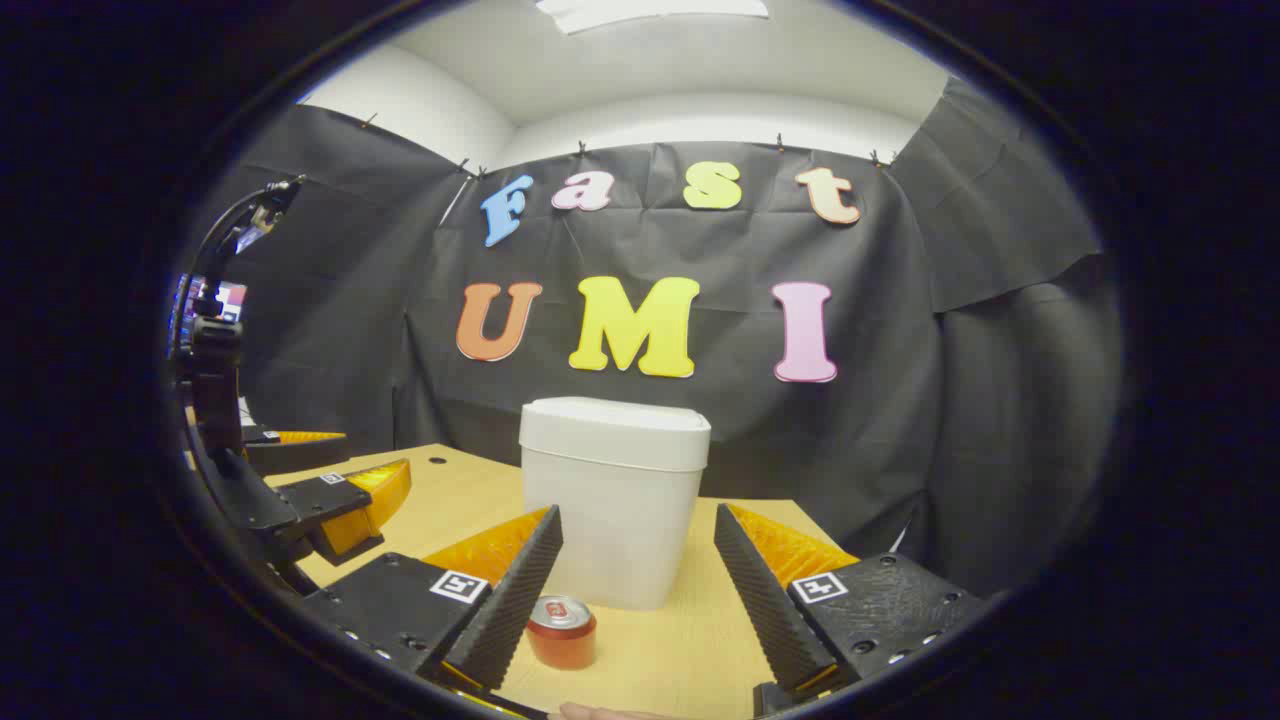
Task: Press the lid of the desktop garbage bin to open it, pick up the crumpled paper on the desktop and throw it into the bin, then pick up the pop can on the desktop and drop it into the bin, and finally close the garbage bin lid.
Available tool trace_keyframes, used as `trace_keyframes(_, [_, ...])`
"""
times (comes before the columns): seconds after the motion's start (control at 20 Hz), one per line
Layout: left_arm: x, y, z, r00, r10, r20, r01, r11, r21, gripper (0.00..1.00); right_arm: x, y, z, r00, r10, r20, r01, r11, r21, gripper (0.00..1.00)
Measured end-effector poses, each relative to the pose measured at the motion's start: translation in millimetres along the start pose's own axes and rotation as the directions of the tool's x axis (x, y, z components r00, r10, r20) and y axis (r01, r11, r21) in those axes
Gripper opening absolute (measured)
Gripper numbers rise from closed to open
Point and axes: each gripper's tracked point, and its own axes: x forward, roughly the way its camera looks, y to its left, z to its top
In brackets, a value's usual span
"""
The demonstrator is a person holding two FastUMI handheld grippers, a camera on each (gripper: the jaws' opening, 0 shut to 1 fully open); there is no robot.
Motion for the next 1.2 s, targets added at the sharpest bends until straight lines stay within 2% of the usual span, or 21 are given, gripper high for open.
trace_keyframes(0.35, [-0.8, -4.5, -3.1, 1.0, -0.011, -0.011, 0.011, 1.0, 0.018, 0.99, -1.4, -5.2, -6.8, 1.0, 0.007, -0.017, -0.007, 1.0, -0.004, 0.93])
trace_keyframes(0.5, [-0.4, -6.6, -7.0, 1.0, -0.014, -0.021, 0.014, 1.0, 0.028, 0.99, -0.9, -5.8, -10.9, 0.999, 0.01, -0.032, -0.01, 1.0, -0.004, 0.98])
trace_keyframes(0.65, [-0.2, -8.3, -9.8, 1.0, -0.014, -0.027, 0.016, 0.999, 0.045, 0.99, 0.4, -8.4, -12.4, 0.999, 0.008, -0.037, -0.008, 1.0, -0.001, 0.95])
trace_keyframes(1.0, [0.1, -14.1, -13.2, 0.999, -0.021, -0.038, 0.022, 0.999, 0.037, 0.99, 1.2, -12.2, -19.0, 0.999, 0.008, -0.052, -0.007, 1.0, 0.011, 0.95])
trace_keyframes(1.05, [-1.7, -14.3, -14.5, 0.999, -0.022, -0.04, 0.023, 0.999, 0.034, 0.99, 1.8, -12.4, -19.0, 0.999, 0.008, -0.054, -0.007, 1.0, 0.012, 0.98])
trace_keyframes(1.2, [-1.6, -15.1, -16.3, 0.999, -0.022, -0.049, 0.024, 0.999, 0.035, 0.99, 0.9, -13.7, -17.6, 0.999, 0.006, -0.053, -0.005, 1.0, 0.018, 0.95])
